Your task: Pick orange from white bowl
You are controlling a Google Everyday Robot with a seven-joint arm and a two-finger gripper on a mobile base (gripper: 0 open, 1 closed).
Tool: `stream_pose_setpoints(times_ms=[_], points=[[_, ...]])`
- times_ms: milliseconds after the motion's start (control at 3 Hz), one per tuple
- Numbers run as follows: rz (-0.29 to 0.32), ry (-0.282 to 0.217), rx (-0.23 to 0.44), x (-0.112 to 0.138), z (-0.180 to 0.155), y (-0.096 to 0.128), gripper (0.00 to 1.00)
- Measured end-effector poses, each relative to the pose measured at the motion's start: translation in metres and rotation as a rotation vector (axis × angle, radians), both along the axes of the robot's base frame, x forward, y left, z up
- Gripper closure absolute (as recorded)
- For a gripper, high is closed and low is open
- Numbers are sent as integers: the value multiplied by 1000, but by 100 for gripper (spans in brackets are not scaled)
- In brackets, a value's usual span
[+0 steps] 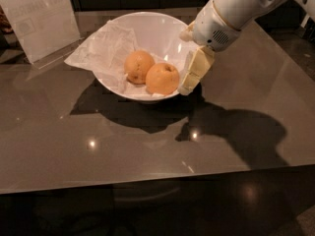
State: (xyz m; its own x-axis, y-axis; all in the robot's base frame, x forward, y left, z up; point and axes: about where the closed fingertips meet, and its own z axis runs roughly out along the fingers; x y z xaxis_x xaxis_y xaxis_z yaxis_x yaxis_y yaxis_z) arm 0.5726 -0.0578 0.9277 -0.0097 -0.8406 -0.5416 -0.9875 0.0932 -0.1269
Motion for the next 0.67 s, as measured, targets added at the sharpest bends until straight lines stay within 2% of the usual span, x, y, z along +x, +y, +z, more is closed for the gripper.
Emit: stream_pose_setpoints(times_ms=[333, 667], points=[[-52, 12, 54, 12, -14, -1, 0], [-53, 10, 56, 13, -14, 0, 19]])
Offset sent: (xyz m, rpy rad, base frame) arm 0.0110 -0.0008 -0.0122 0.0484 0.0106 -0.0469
